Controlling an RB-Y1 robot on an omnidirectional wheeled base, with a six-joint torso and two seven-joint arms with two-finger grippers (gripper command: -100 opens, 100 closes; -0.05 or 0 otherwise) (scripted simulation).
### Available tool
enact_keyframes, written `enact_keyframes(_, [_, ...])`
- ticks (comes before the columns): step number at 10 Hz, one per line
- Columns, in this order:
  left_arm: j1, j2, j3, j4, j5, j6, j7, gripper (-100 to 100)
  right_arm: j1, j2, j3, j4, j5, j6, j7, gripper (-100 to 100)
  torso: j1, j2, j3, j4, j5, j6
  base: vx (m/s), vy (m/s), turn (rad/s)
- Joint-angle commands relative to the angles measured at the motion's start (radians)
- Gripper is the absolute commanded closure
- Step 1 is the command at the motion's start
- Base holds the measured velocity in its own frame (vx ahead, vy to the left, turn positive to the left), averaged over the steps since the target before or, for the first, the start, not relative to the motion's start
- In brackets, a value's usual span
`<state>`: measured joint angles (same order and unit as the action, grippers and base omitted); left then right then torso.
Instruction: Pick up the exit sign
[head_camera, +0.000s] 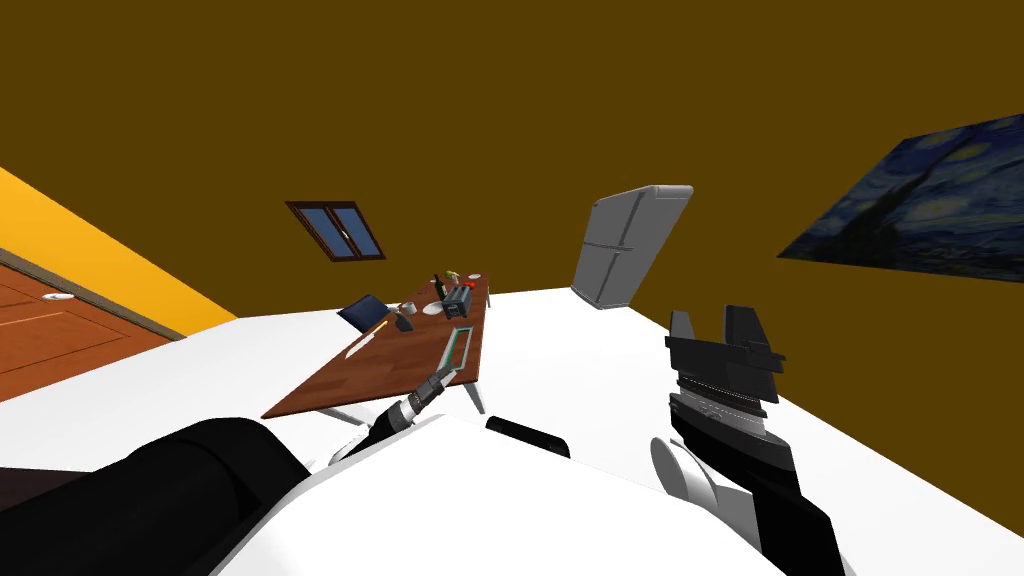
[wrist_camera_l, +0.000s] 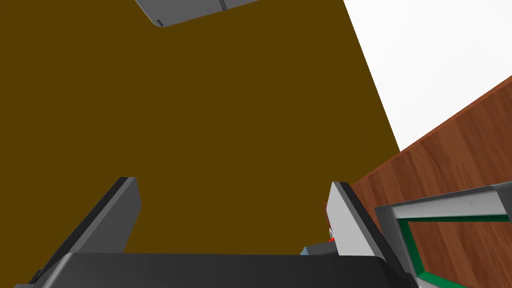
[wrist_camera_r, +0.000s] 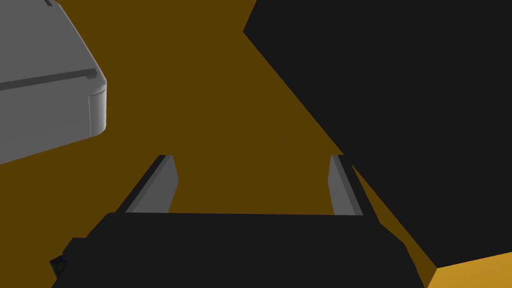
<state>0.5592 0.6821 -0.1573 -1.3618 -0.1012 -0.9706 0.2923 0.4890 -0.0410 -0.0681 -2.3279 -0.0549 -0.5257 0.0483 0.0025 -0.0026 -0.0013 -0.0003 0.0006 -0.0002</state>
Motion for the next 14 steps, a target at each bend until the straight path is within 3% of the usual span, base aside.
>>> enact_keyframes(1, [0.009, 0.015, -0.008, 0.05, -0.008, -0.006, 0.007, -100, 0.0, 0.0, 0.0, 0.0, 0.0, 0.0, 0.0, 0, 0.0, 0.0, 0.0, 0.0, 0.0, 0.0, 0.014, 0.021, -0.149])
enact_keyframes(2, [0.009, 0.015, -0.008, 0.054, -0.008, -0.006, 0.007, -100, 0.0, 0.0, 0.0, 0.0, 0.0, 0.0, 0.0, 0, 0.0, 0.0, 0.0, 0.0, 0.0, -0.001, 0.007, 0.012, -0.002])
enact_keyframes(5, [0.024, 0.078, -0.041, 0.141, -0.04, -0.022, 0.037, -100, 0.0, 0.0, 0.0, 0.0, 0.0, 0.0, 0.0, 0, -0.001, 0.0, 0.0, 0.0, 0.0, -0.001, 0.02, 0.016, -0.193])
enact_keyframes(7, [0.024, 0.078, -0.041, 0.167, -0.04, -0.022, 0.037, -100, 0.0, 0.0, 0.0, 0.0, 0.0, 0.0, 0.0, 0, 0.0, -0.001, 0.0, 0.0, 0.0, -0.001, 0.016, 0.018, -0.07])
enact_keyframes(8, [0.031, 0.109, -0.058, 0.202, -0.056, -0.028, 0.051, -100, 0.0, 0.0, 0.0, 0.0, 0.0, 0.0, 0.0, 0, -0.001, 0.0, 0.0, 0.0, 0.0, -0.001, 0.022, 0.017, -0.165])
enact_keyframes(10, [0.031, 0.109, -0.058, 0.24, -0.056, -0.028, 0.051, -100, 0.0, 0.0, 0.0, 0.0, 0.0, 0.0, 0.0, 0, 0.0, -0.001, -0.001, 0.0, 0.0, -0.001, 0.021, 0.016, -0.092])
enact_keyframes(11, [0.039, 0.138, -0.075, 0.283, -0.072, -0.032, 0.065, -100, 0.0, 0.0, 0.0, 0.0, 0.0, 0.0, 0.0, 0, -0.001, -0.001, 0.0, 0.0, 0.0, -0.001, 0.032, 0.011, -0.26])
enact_keyframes(14, [0.047, 0.166, -0.091, 0.345, -0.088, -0.035, 0.079, -100, 0.0, 0.0, 0.0, 0.0, 0.0, 0.0, 0.0, 0, 0.0, -0.002, -0.001, 0.0, 0.0, 0.0, 0.036, 0.026, -0.148])
